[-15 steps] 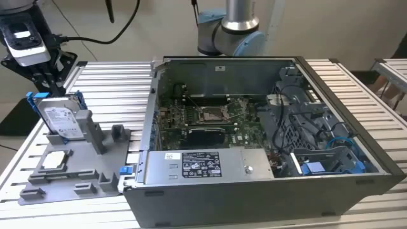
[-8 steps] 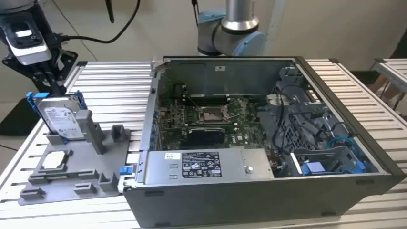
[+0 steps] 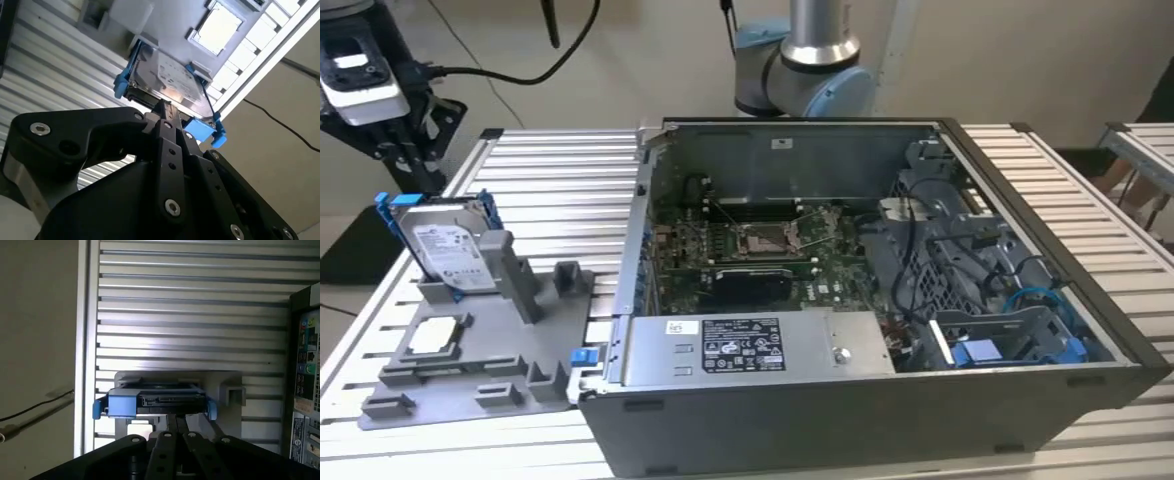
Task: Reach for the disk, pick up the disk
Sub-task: 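Reach for the disk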
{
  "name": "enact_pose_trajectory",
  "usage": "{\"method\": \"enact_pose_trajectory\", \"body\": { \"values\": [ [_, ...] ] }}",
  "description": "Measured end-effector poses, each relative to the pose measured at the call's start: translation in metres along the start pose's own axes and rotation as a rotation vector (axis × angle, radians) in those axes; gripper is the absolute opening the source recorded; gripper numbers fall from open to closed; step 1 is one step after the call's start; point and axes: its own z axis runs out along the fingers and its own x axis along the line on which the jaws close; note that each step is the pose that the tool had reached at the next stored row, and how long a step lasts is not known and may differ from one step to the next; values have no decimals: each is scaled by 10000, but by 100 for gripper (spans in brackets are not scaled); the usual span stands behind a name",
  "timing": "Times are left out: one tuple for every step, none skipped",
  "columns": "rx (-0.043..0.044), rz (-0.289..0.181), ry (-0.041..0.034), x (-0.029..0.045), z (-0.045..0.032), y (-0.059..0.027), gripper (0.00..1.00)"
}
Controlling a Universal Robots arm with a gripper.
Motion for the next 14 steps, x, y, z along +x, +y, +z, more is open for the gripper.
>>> {"method": "enact_pose_trajectory", "body": {
  "values": [
    [0, 1, 1, 46, -1, 1, 0],
    [0, 1, 0, 93, 0, 2, 0],
    [0, 2, 0, 139, 0, 3, 0],
    [0, 3, 1, 183, 0, 4, 0],
    [0, 1, 1, 229, 0, 5, 0],
    [1, 1, 1, 275, 0, 6, 0],
    [0, 0, 0, 318, 1, 6, 0],
    [0, -1, -1, 363, 2, 7, 0],
    [0, -2, 0, 399, 2, 9, 0],
    [0, -11, 2, 417, 2, 14, 0],
    [0, -23, 1, 418, 3, 29, 0],
    [0, -34, 1, 418, 4, 44, 0],
    [-1, -40, 0, 418, 5, 48, 0],
    [-1, -41, 0, 416, 5, 48, 0]
  ]
}}
